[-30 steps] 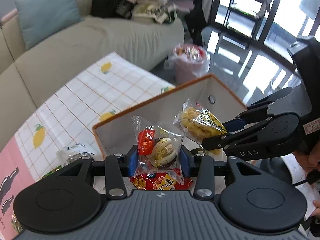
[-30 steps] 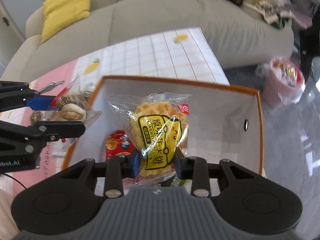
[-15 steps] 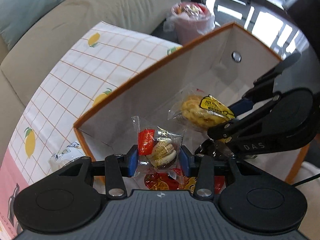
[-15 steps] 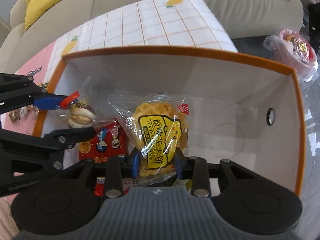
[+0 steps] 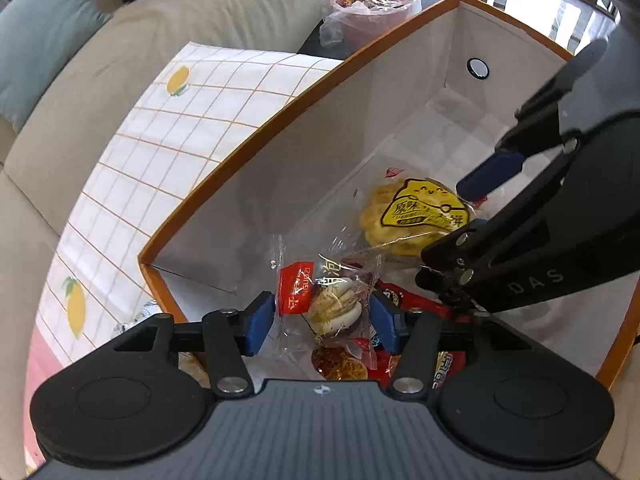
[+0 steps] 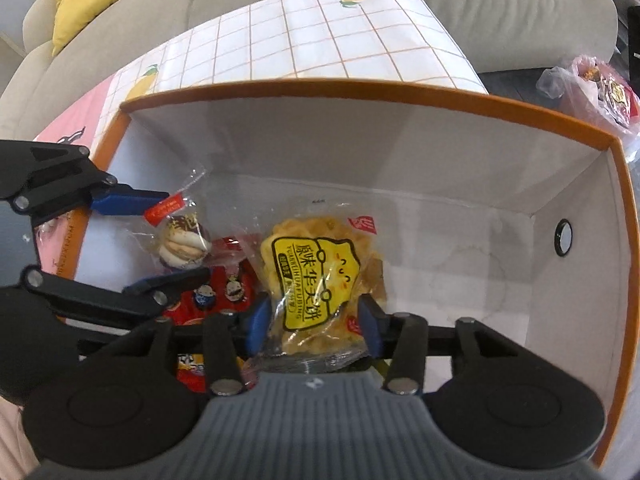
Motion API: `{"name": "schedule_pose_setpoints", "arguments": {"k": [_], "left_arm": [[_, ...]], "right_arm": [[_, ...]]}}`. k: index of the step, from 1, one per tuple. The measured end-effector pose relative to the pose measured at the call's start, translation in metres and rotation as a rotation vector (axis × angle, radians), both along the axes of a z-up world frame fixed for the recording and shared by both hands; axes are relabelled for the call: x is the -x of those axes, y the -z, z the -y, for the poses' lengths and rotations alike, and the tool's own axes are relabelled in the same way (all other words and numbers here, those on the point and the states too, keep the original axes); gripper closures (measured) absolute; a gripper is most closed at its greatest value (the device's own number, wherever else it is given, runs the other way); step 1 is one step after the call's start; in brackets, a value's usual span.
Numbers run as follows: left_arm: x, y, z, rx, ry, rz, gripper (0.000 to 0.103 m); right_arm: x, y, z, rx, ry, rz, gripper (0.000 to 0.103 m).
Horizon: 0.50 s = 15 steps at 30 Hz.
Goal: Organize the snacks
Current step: 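Carry both cookie packs into the white box and open both tools, then move both tools back over the remaining snacks on the table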
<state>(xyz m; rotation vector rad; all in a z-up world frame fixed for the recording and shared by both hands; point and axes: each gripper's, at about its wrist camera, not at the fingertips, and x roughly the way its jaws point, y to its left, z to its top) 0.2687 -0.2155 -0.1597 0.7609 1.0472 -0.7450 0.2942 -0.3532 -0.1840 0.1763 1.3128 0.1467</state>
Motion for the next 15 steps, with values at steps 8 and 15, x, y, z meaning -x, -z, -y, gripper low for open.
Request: {"name": "schedule_pose_setpoints", "arguments": {"k": [8, 15], "left_arm": [[0.01, -0.025, -0.01, 0.023, 0.016, 0.052, 0.025], [0.026, -0.053, -0.027, 0.037, 0.019, 0.105, 0.024]], "right_arm": [[0.005, -0.019, -0.005, 0.021, 0.001, 0.024, 0.036], [0.014, -0.047, -0.014, 0.052, 0.011, 0.063, 0.023]]}}
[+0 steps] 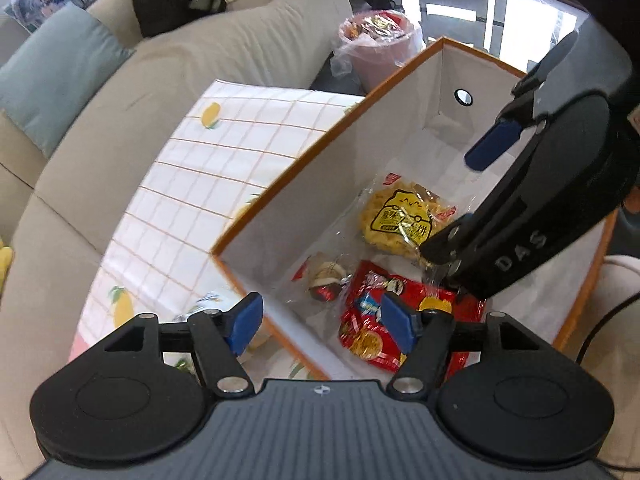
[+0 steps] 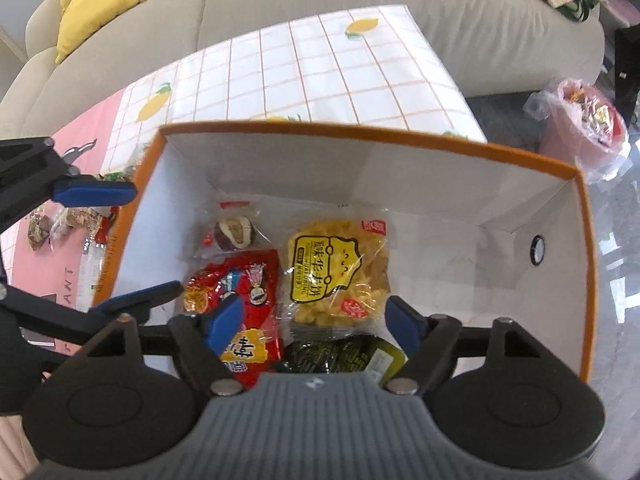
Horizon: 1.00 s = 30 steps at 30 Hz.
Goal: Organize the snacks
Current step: 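Move both tools back over the remaining snacks on the table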
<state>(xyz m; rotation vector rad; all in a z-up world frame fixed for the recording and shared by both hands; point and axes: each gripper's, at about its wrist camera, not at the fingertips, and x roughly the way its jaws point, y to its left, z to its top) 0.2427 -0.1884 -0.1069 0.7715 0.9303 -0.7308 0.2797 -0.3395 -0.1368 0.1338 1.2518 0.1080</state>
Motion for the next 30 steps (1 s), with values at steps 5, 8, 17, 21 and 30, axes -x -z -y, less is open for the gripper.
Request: {"name": "schedule_pose_setpoints", "arguments": {"k": [5, 8, 17, 21, 30], "left_arm": [[0.01, -0.025, -0.023, 0.044, -0.045, 0.026, 0.023], [0.012, -0.042, -0.039, 0.096, -0.099, 0.028, 0.023], [0.032, -0.083, -0.111, 0.326, -0.334, 0.056, 0.017], [0.045, -0.084, -0.151, 0.392, -0.435, 0.088, 0.017], [0.058, -0.057, -0.235, 0.37, -0.605, 0.147, 0.017]], "right_arm": [[0.012, -0.028, -0.012, 0.021, 0.003, 0.057, 0.018], [0.022, -0.046, -0.022, 0.032, 0.005, 0.1, 0.012], [0.053, -0.084, -0.068, -0.003, 0.012, 0.254, 0.006], [0.068, -0.089, -0.095, -0.022, 0.011, 0.323, 0.006], [0.084, -0.074, -0.163, -0.083, -0.104, 0.434, 0.006]]}}
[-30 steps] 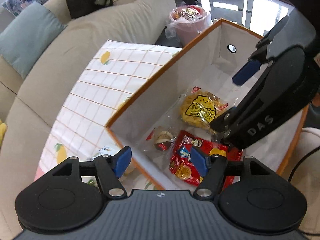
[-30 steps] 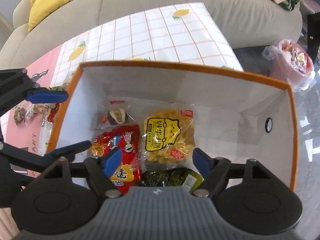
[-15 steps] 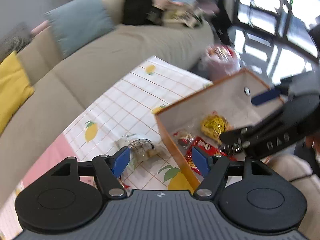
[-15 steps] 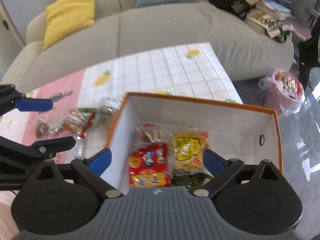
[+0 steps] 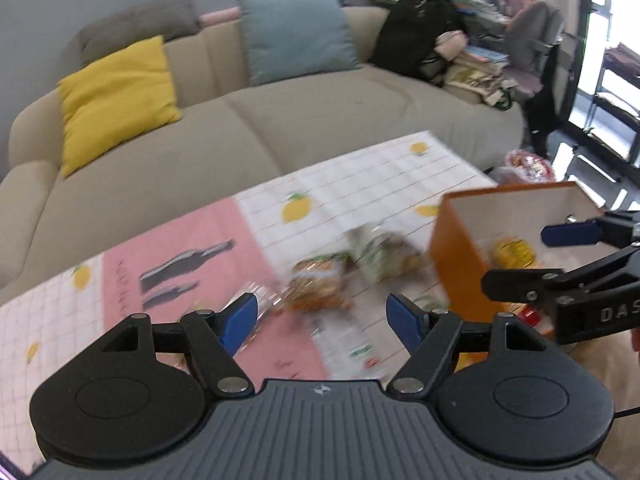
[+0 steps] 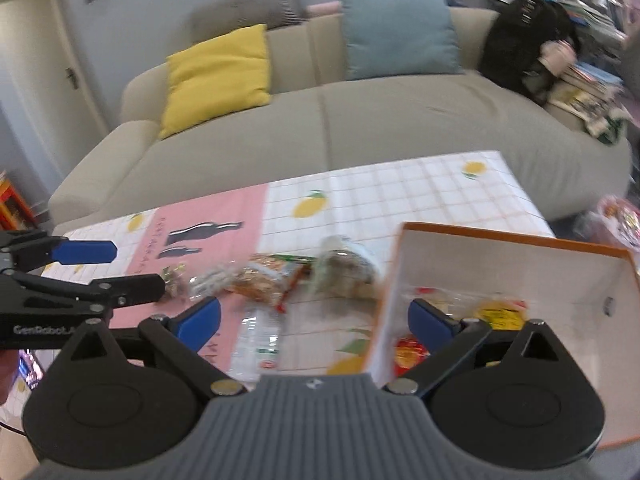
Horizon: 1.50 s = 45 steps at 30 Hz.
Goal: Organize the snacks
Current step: 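Move both tools back over the remaining snacks on the table, then grasp the quail-egg tray with the left tool while the right grasps the clear snack bag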
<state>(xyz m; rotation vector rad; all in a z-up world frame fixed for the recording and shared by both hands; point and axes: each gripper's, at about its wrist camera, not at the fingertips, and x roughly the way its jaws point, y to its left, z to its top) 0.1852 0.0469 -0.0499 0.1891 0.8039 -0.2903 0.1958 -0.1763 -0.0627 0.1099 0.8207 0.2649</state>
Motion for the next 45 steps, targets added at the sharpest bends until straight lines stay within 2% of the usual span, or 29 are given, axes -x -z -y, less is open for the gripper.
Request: {"name": "schedule_pose_setpoints", "arguments": {"k": [7, 10, 14, 22, 27, 32, 34, 41, 45], "left_arm": [[-0.01, 0.026, -0.045, -0.008, -0.011, -0.03, 0.017], [-0.022, 0.037, -0.056, -0.016, 0.033, -0.056, 0.017], [-0.039, 0.054, -0.064, -0.082, 0.109, -0.084, 0.017], [-0.092, 0.088, -0.055, -0.143, 0.244, -0.167, 0.017], [-0.125, 0.108, -0.047, -0.164, 0.292, -0.219, 0.017], [-0.147, 0.13, -0.04, -0.204, 0.338, -0.279, 0.017], [-0.152, 0.138, -0.038, -0.228, 0.354, -0.288, 0.017], [-0.168, 0.156, -0.041, -0.233, 0.35, -0.338, 0.017], [-0.173, 0.159, -0.043, -0.219, 0.322, -0.343, 0.019]], "right_arm": [[-0.025, 0.027, -0.043, 0.12, -0.122, -0.009, 0.007], [-0.047, 0.036, -0.053, 0.192, -0.18, -0.024, 0.007], [-0.078, 0.045, -0.058, 0.311, -0.27, -0.037, 0.007], [-0.143, 0.081, -0.067, 0.513, -0.505, -0.146, 0.006], [-0.17, 0.095, -0.07, 0.573, -0.59, -0.197, 0.006], [-0.188, 0.119, -0.075, 0.682, -0.69, -0.288, 0.004], [-0.191, 0.127, -0.076, 0.717, -0.718, -0.292, 0.004], [-0.199, 0.14, -0.08, 0.725, -0.766, -0.301, 0.004], [-0.203, 0.145, -0.084, 0.71, -0.763, -0.315, 0.017]]}}
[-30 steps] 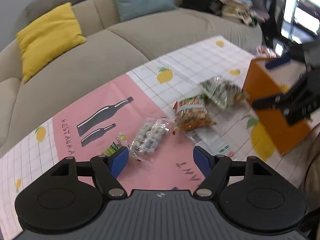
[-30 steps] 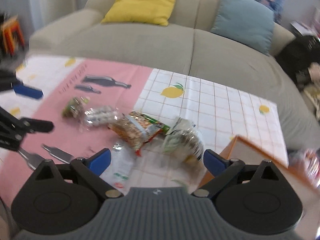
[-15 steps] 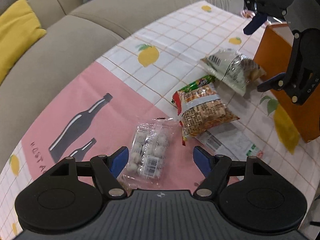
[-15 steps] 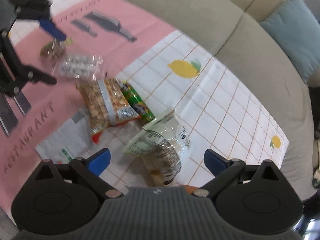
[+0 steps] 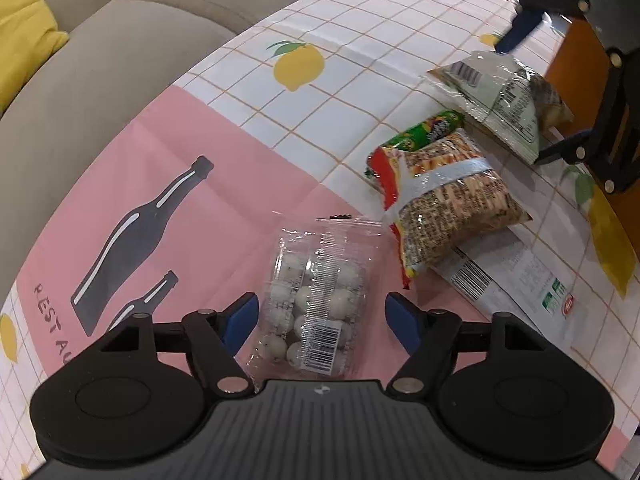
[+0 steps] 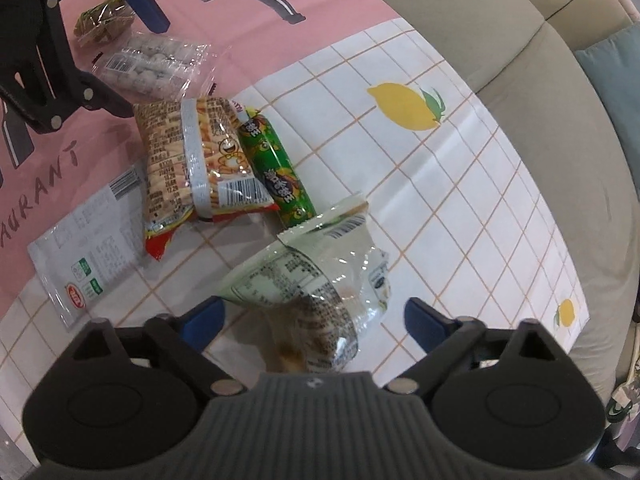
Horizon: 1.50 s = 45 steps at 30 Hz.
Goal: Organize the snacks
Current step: 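Grasp the quail-egg tray with the left tool while the right grasps the clear snack bag, then carry the clear snack bag into the box with the right tool and open it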
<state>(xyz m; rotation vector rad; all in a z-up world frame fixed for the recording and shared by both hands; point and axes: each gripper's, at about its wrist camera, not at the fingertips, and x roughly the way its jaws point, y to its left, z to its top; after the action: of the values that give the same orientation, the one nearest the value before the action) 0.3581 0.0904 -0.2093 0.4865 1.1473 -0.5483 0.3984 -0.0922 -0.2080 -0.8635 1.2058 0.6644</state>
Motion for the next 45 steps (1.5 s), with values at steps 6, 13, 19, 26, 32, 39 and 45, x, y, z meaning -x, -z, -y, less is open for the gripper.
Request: {"name": "schedule_pose_setpoints", "arguments": {"k": [6, 13, 19, 26, 32, 39, 45], "left_arm": [[0.003, 0.001, 0.002, -0.019, -0.018, 0.014, 0.034], [0.013, -0.002, 0.007, -0.04, -0.049, 0.05, 0.04], [0.027, -0.017, 0.004, 0.005, -0.14, 0.088, 0.042], [0.052, -0.045, 0.0, 0.077, -0.208, 0.145, 0.043], [0.083, -0.073, -0.005, 0.145, -0.259, 0.191, 0.044], [0.125, -0.114, -0.003, 0.236, -0.277, 0.25, 0.045], [0.156, -0.155, 0.018, 0.325, -0.251, 0.31, 0.045]], "right_arm": [[0.004, 0.003, -0.002, 0.005, 0.017, 0.015, 0.037], [0.011, -0.002, 0.0, -0.018, 0.071, 0.03, 0.052], [0.022, -0.02, 0.005, -0.077, 0.136, 0.053, 0.056], [0.038, -0.049, 0.01, -0.17, 0.217, 0.084, 0.057], [0.063, -0.077, 0.016, -0.285, 0.277, 0.072, 0.058], [0.101, -0.112, 0.028, -0.379, 0.329, 0.08, 0.058], [0.131, -0.146, 0.061, -0.482, 0.416, 0.089, 0.058]]}}
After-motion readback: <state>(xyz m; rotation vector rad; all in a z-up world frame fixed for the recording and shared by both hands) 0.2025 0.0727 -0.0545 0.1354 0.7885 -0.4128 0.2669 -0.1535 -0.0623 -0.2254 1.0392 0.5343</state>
